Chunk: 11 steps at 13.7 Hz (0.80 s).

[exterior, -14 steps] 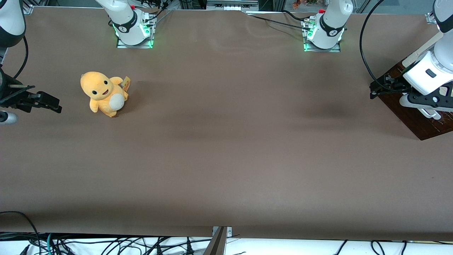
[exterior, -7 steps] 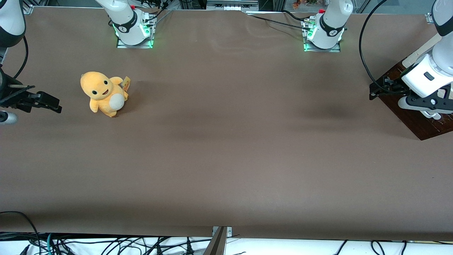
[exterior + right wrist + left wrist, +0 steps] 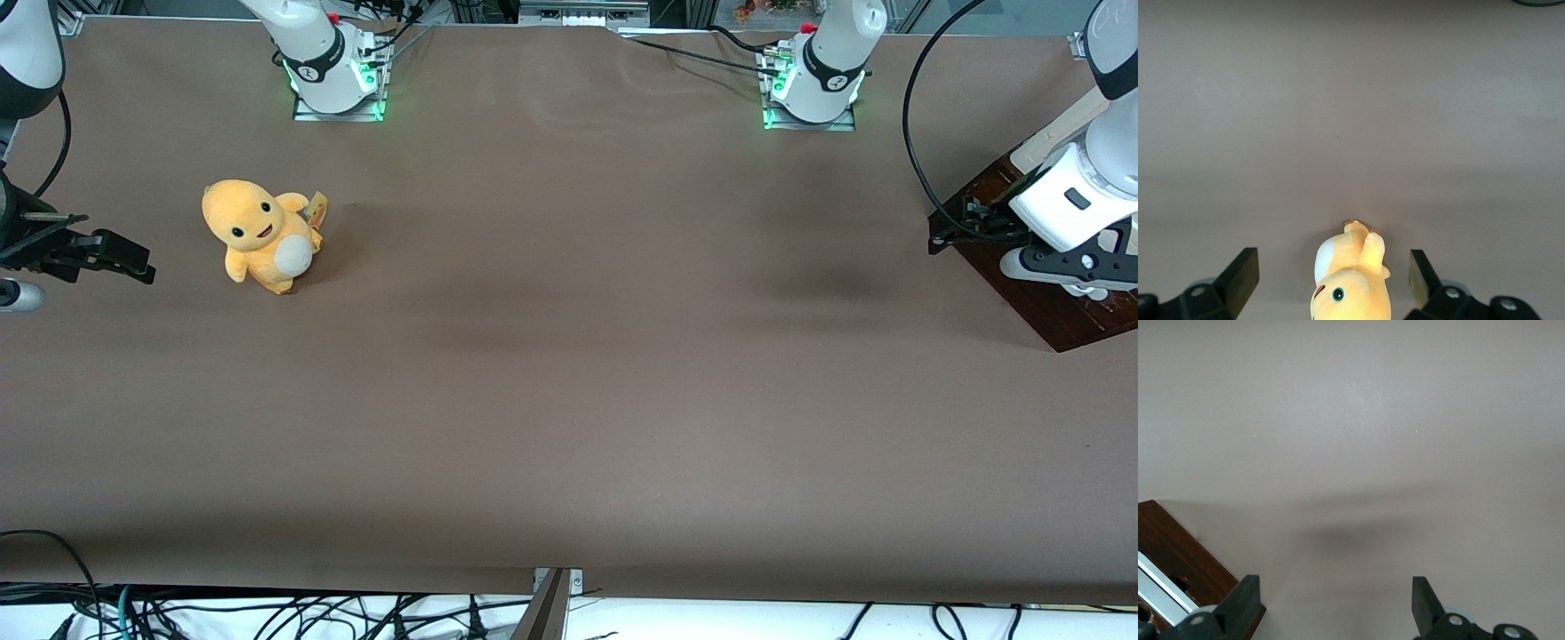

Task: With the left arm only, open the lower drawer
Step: 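Move the open left gripper down to the lower drawer's white handle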

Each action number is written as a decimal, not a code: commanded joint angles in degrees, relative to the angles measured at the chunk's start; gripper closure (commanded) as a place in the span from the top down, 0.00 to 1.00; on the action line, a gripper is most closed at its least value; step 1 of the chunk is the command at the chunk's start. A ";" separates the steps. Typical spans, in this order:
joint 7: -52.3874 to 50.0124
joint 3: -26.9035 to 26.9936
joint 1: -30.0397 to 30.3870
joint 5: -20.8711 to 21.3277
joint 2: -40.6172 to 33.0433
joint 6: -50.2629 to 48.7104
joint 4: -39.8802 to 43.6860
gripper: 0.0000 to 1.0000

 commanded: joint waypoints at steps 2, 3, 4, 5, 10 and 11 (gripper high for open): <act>0.46 -0.04 1.36 -1.44 3.90 -1.30 3.62 1.00; 0.46 -0.13 1.45 -1.53 4.51 -1.47 3.62 1.00; 0.46 -0.04 1.36 -1.36 5.04 -1.56 3.62 1.00; 0.37 -0.13 1.45 -1.44 5.39 -1.82 3.62 1.00; -0.25 -0.39 1.01 7.14 5.40 -1.83 3.89 1.00; -0.60 -0.48 1.01 9.61 5.40 -2.00 3.89 1.00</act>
